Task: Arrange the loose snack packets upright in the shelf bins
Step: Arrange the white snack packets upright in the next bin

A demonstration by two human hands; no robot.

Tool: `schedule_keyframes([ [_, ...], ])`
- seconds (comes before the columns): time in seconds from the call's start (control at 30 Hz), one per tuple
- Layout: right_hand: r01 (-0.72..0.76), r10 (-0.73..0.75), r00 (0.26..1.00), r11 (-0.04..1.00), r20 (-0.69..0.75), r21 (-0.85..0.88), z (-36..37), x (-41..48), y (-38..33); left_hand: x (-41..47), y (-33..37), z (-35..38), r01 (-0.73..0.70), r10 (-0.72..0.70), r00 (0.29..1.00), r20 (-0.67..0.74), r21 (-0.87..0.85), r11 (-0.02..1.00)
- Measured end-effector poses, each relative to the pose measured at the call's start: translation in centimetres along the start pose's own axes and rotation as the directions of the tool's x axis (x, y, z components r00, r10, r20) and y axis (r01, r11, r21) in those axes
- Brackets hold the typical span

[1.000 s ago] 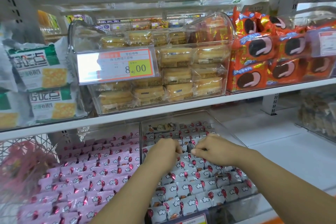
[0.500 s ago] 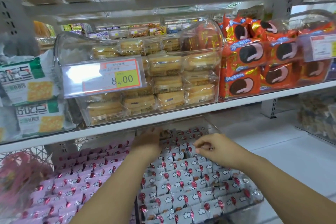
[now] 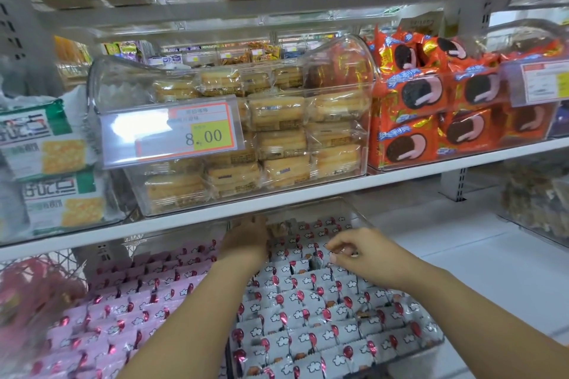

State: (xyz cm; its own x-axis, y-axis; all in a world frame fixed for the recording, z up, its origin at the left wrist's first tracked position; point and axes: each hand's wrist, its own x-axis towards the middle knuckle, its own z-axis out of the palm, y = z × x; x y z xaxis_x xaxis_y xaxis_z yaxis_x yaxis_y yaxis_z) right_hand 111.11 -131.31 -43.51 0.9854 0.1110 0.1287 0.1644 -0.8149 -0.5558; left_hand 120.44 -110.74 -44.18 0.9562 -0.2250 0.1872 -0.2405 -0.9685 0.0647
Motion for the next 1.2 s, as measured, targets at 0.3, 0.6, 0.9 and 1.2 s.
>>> schedule_keyframes([
  [0.3,-0.001,0.001,1.000,1.000,-0.005,0.012,0.0,0.1,0.1,-0.3,0.0,-0.8,-0.015,0.015,1.000,-0.007,-0.031,0.999],
  [0.6,0.029,-0.012,0.992,0.991,-0.127,0.129,-0.2,0.1,-0.9,-4.6,1.9,-2.6,-0.267,0.287,0.958,0.020,-0.314,0.911],
  [0.9,0.080,-0.011,0.969,0.958,-0.246,0.275,-0.1,1.1,-1.0,-4.7,1.9,-3.3,-0.060,0.039,0.998,-0.045,-0.749,0.660],
  [1.2,-0.027,0.027,1.000,0.999,-0.012,-0.020,1.0,1.0,-0.2,-4.3,2.2,-3.1,-0.011,-0.095,0.992,-0.081,-0.819,0.574],
])
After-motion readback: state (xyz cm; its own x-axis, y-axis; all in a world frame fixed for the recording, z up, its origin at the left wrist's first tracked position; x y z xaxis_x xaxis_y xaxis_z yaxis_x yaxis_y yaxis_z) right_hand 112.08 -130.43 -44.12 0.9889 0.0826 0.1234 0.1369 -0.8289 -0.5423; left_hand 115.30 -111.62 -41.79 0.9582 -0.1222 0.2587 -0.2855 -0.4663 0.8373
